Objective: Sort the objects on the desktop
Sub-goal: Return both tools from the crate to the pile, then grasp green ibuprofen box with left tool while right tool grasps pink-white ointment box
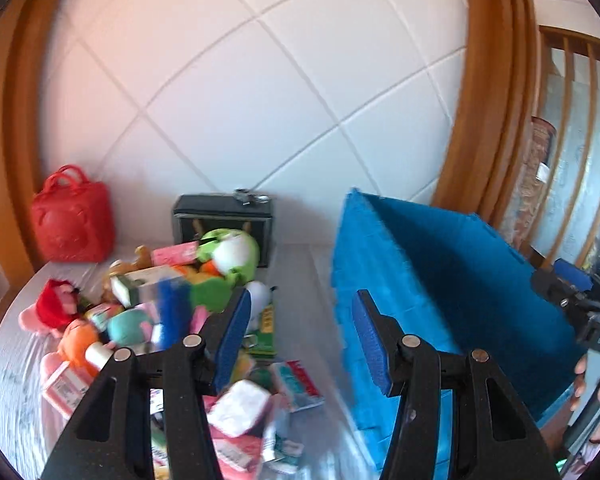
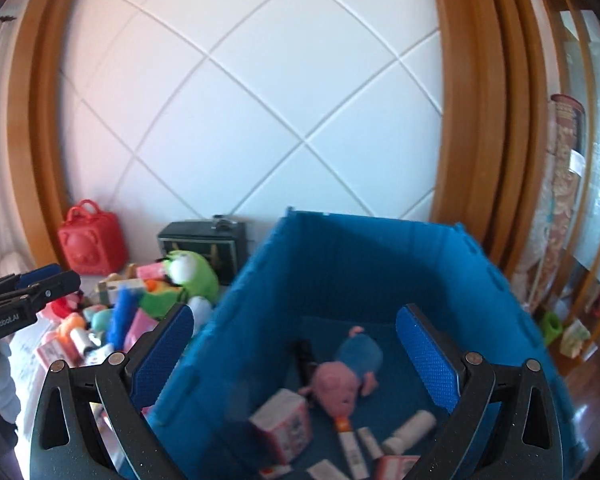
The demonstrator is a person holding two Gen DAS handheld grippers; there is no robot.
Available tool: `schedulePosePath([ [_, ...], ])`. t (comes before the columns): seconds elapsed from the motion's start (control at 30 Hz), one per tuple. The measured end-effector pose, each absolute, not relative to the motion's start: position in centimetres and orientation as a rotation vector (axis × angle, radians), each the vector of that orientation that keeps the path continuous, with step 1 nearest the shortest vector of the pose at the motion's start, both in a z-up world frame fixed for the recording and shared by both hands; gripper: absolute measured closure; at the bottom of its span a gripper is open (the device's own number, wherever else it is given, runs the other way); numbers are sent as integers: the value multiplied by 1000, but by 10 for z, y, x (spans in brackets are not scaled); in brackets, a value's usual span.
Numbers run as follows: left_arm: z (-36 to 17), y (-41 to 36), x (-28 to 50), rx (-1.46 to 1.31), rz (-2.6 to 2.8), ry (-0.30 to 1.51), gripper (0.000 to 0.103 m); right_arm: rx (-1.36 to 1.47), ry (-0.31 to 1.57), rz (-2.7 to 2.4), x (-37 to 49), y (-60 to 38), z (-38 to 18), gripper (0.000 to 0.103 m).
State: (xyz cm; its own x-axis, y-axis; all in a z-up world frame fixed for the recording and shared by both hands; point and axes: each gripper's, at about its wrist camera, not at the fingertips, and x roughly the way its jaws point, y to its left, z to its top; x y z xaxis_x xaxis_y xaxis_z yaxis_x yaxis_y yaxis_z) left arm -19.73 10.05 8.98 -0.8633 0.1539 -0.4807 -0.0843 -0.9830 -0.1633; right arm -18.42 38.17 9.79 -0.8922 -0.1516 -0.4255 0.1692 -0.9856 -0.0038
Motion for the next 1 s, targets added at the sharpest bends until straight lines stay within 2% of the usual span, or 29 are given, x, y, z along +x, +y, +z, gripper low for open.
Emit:
schedulePosePath([
  [0.23, 44, -2, -178, -935, 3046, -199, 51, 486, -39, -2763, -168, 297, 94, 0],
  [0.37, 15, -48, -165, -1013, 3096, -209, 51, 496, -66, -2712, -172, 249, 77, 0],
  [0.67, -69, -105, -165, -1361, 2985, -195, 51, 828, -50, -2568, -203, 177, -13, 0],
  [1.0, -157, -84, -175, -1621, 2752, -89, 51, 1252, 70, -2457, -223, 145, -133, 0],
])
